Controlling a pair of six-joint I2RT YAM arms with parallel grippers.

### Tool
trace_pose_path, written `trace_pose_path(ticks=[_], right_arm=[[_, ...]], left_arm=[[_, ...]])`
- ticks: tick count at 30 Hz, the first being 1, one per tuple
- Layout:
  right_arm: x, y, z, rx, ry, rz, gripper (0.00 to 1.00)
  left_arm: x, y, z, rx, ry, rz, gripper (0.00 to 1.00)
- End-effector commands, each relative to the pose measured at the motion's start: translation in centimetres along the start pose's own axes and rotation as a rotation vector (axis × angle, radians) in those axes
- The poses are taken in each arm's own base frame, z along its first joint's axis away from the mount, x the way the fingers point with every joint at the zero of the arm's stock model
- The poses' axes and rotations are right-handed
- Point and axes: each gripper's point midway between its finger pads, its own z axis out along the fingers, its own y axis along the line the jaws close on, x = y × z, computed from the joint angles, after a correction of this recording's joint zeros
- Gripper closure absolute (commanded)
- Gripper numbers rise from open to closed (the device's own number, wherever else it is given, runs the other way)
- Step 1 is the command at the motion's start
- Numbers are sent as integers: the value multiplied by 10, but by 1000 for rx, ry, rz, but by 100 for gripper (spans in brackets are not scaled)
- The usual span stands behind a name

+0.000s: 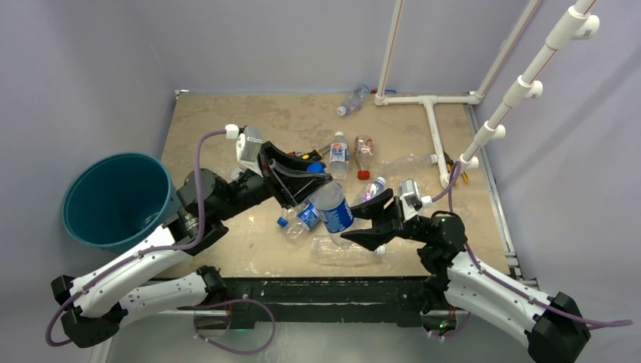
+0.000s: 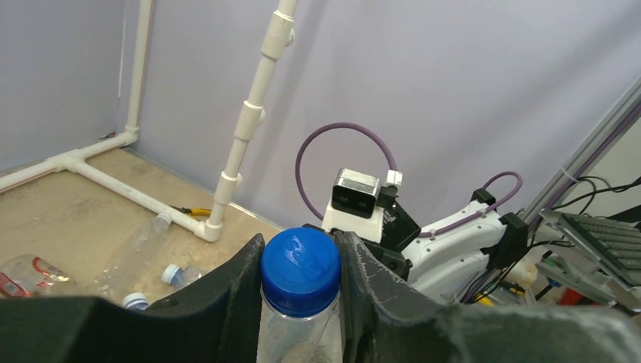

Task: Put the plastic bottles in the bin
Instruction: Pick up the plastic bottle at the center of the board, then place the plastic bottle in the trash bin.

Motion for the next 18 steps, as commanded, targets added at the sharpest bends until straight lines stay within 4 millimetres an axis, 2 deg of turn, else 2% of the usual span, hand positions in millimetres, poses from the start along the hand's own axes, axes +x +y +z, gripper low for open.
trace_pose_path(ticks=[1,3,4,5,8,9,11,12,15,18], right_arm=[[-9,0,4,-2,-17,-25,67],[-10,-1,4,6,-16,-15,65],[-10,-1,4,13,-15,-6,62],[-10,-4,5,26,-14,7,53],[-15,-11,9,75,-7,48,11],[-16,-15,10,96,1,60,2],[-18,-18,10,127,11,64,1],[-19,-19,9,142,14,62,1],[-23,-21,3,189,20,47,1],[-20,-28,-5,247,26,35,1]], left_arm=[[-24,-25,0,100,-62,10,78],[-24,-25,0,104,-57,11,96],[-24,-25,0,100,-55,13,100],[-24,-23,-1,88,-52,15,100],[-32,-15,-4,27,-66,37,100],[-38,-12,-6,-5,-71,52,100],[-49,-3,-11,-86,-65,90,100],[-63,-2,-14,-117,-88,114,100],[-81,20,-26,-294,-60,177,100],[-111,37,-40,-465,-72,240,100]])
